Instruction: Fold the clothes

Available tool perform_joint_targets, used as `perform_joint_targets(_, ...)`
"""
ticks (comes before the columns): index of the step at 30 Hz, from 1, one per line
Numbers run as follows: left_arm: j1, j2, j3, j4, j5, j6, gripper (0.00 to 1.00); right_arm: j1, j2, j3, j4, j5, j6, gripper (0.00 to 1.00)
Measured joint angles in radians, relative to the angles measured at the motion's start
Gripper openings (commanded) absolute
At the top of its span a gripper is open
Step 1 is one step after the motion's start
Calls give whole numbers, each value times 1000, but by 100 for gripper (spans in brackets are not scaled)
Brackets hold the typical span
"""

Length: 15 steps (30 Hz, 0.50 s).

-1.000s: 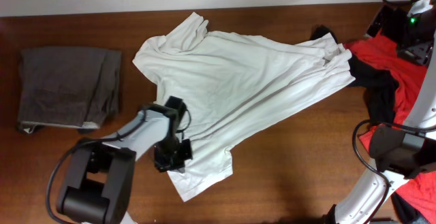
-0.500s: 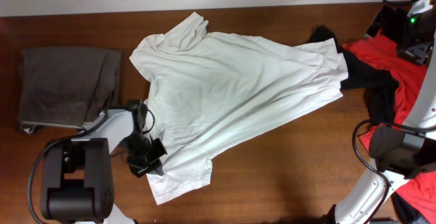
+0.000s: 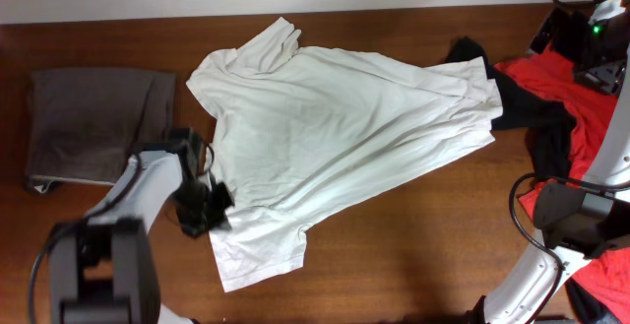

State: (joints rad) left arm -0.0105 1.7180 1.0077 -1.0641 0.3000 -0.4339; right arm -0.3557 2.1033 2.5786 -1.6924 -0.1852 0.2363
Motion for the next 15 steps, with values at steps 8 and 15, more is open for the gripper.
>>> perform_joint_targets(8, -90, -227, 167, 81, 0, 6, 0, 0, 0, 0, 0, 0, 0, 99)
perform_joint_targets(15, -133, -243, 169, 144, -14, 13, 16, 0, 0, 0, 24, 0, 0, 99)
